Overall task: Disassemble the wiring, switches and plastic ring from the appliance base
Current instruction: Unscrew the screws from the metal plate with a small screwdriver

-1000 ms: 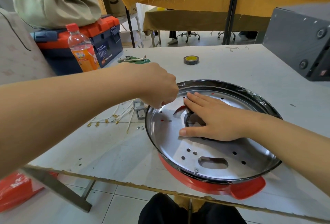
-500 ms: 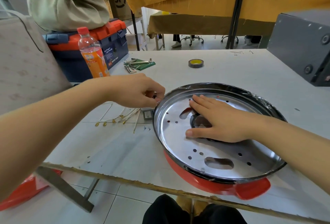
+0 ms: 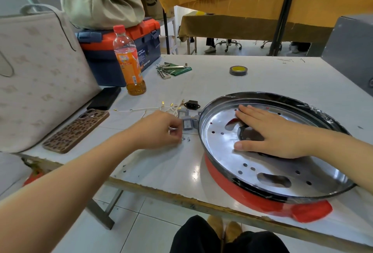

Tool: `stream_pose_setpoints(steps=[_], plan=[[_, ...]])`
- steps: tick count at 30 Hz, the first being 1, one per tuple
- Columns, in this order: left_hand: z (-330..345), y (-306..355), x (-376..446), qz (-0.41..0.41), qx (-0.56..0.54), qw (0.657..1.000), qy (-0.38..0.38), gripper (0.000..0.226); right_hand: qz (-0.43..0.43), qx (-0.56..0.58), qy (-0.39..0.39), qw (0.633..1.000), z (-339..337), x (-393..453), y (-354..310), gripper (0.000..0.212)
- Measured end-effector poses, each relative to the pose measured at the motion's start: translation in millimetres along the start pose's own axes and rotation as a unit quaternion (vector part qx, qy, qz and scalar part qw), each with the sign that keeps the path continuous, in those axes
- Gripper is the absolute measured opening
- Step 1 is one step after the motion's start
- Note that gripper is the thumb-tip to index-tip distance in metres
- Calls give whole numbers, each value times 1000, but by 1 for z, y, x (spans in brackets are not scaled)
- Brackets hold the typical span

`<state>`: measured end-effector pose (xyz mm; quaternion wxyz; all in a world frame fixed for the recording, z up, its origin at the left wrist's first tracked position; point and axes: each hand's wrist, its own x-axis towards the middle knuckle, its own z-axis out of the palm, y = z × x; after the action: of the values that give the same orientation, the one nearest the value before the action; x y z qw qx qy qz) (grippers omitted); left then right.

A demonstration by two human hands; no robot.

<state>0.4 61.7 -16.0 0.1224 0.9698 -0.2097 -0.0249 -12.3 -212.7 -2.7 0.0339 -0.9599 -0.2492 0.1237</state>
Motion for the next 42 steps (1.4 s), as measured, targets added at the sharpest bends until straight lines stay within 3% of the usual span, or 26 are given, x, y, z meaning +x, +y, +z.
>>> stream_pose_setpoints(steps=[20,23,26,29,33,38,42], plan=[[7,4,2,-126,-67,990,-17,6,-1,0,-4,1000,0,-1,0,115],[-1,7,-2,-128,-76,989,15,12,-2,-9,-3,1000,0,0,0,115],[-12,22,-5,-137,-190,971,51,27,5,-21,-5,1000,-1,-1,0,116],[-15,47,-10,-143,-289,947,3,31,16,-28,-4,999,-3,-3,-2,120],[-5,61,-7,-112,-284,952,2,18,21,-40,10,999,-6,-12,-4,115],[-7,57,13,-143,-241,959,32,25,-18,-12,-6,1000,-21,-28,1,94],[-11,55,31,-128,-208,969,45,30,-37,10,-38,999,-20,-40,6,91]])
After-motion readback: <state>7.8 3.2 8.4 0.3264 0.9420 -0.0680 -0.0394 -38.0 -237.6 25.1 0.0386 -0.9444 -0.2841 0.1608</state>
